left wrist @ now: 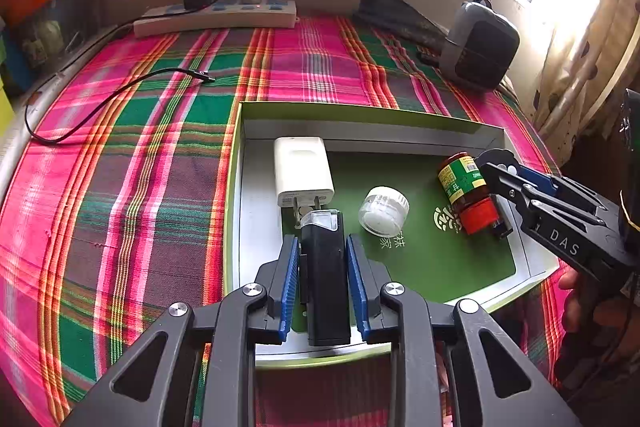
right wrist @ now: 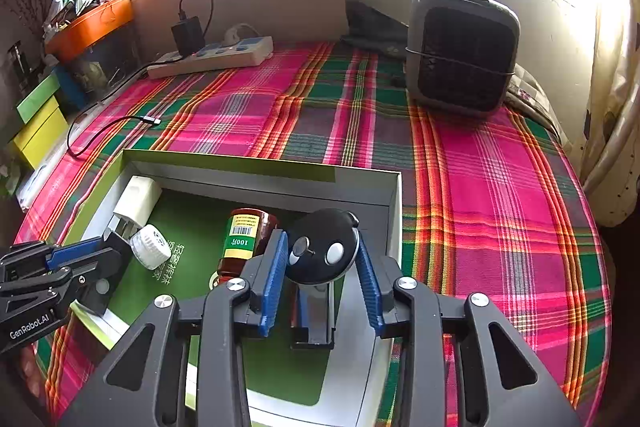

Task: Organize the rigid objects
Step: 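Open left gripper releasing the device while right gripper releases the disc in the tray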

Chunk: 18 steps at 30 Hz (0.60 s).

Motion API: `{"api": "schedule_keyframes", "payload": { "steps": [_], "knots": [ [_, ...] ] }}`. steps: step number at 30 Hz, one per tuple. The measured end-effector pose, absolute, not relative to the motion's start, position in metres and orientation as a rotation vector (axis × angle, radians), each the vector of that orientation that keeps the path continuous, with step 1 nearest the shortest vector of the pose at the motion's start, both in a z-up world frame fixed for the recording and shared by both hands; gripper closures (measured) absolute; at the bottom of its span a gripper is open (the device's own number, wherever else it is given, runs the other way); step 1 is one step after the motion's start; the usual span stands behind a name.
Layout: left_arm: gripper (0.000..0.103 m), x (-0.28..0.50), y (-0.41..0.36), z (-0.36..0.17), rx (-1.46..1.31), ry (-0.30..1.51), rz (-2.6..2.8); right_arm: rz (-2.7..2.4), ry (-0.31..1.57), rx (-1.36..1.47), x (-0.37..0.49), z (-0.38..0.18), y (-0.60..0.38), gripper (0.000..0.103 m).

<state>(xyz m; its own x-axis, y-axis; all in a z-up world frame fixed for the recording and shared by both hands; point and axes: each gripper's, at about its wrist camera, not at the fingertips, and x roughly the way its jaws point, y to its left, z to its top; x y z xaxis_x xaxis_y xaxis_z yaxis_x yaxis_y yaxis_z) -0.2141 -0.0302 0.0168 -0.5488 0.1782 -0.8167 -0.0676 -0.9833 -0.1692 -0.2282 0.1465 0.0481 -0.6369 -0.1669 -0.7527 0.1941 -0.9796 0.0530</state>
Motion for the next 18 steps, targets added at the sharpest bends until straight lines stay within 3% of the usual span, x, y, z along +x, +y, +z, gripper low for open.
{"api": "schedule_keyframes", "payload": {
  "steps": [7,18],
  "knots": [
    [0.07,-0.21,-0.029,0.018,-1.411,-0.178,2.638,-2.683,0.045,1.205,-0.223,0.051,0.145,0.058],
    [0.07,-0.18,-0.027,0.034,-1.357,-0.16,2.672,-2.707,-0.002,1.161,-0.2,0.064,0.149,0.058]
  ]
}}
